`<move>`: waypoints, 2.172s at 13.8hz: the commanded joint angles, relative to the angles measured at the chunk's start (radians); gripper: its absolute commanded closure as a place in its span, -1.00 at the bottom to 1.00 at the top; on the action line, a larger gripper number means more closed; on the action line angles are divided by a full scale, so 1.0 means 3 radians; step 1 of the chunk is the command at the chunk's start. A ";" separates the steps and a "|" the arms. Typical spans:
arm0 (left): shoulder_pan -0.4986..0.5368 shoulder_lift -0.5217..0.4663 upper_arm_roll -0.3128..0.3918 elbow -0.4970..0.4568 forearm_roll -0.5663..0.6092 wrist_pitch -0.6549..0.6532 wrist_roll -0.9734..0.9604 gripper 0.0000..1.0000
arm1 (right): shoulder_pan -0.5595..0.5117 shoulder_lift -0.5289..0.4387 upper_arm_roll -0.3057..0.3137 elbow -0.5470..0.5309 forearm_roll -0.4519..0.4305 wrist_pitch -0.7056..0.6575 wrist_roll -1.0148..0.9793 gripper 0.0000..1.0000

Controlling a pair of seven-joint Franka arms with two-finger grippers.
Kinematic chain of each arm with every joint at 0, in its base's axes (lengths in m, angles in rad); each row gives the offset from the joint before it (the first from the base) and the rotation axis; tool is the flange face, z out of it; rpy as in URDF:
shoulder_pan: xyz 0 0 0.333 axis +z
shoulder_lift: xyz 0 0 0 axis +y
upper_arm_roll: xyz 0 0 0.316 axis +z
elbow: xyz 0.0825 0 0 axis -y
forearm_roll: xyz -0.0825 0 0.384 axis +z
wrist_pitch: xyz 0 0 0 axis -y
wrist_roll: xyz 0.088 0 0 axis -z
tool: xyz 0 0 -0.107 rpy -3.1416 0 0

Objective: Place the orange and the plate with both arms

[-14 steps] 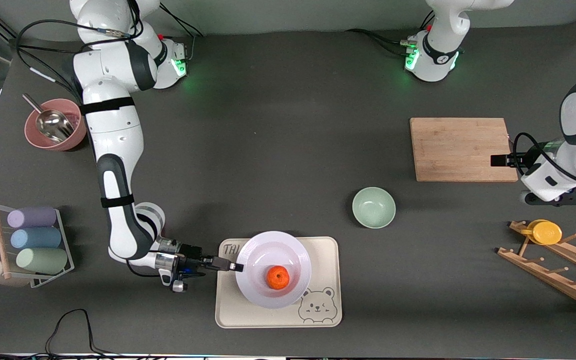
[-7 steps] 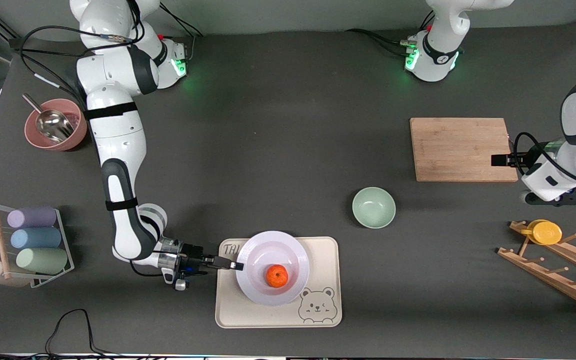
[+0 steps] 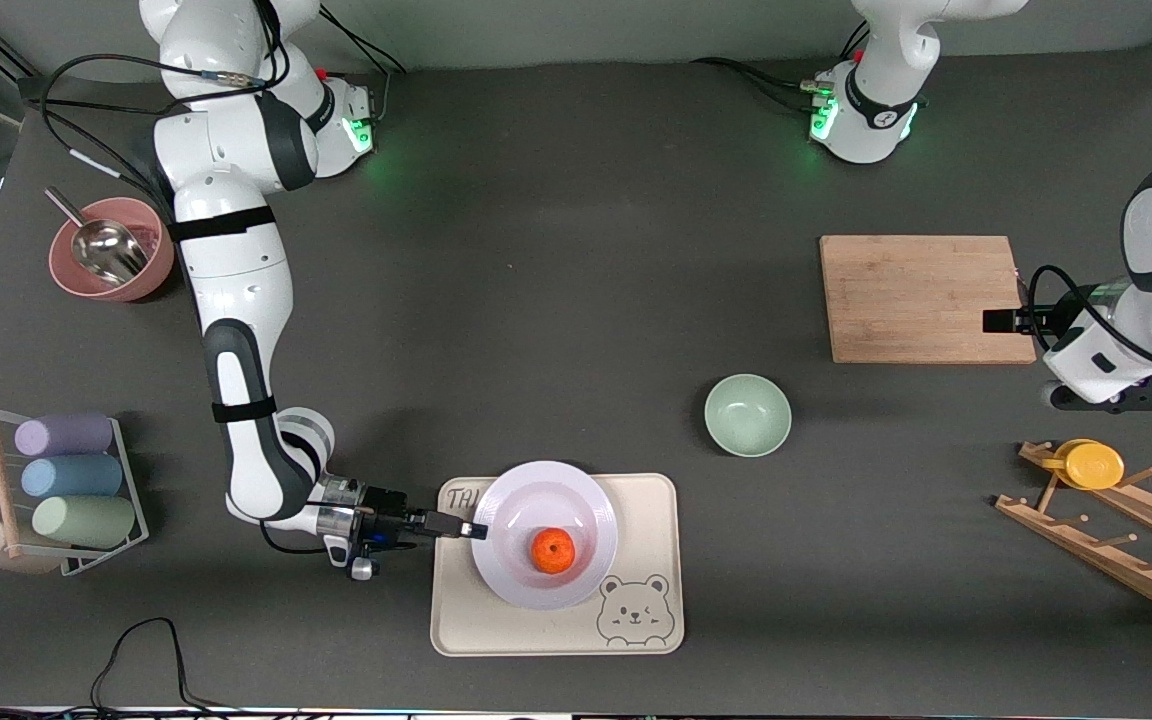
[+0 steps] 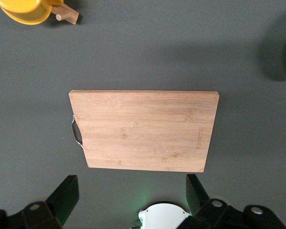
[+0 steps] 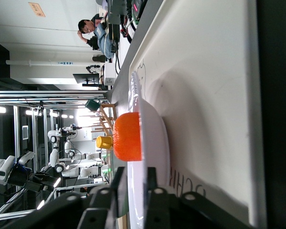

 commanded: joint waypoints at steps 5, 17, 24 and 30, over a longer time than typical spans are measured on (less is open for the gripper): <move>0.0021 0.0031 -0.0016 0.0069 0.0012 -0.0071 0.0057 -1.00 | -0.0025 0.0051 -0.0034 0.0110 -0.0432 0.0002 0.0219 -0.27; 0.0026 0.0036 -0.0016 0.0069 0.0012 -0.0071 0.0057 -1.00 | -0.0230 -0.1420 -0.0157 -0.0088 -0.3719 -0.0426 0.0981 -1.00; 0.0026 0.0026 -0.0016 0.0069 0.0001 -0.0030 0.0052 -1.00 | -0.0317 -0.2858 -0.0162 -0.0774 -0.5156 -0.1152 0.1854 -1.00; 0.0031 -0.0305 -0.0011 -0.0063 -0.0075 0.0021 -0.0015 -1.00 | -0.0495 -0.3727 0.0047 -0.1438 -0.5602 -0.1235 0.2326 -1.00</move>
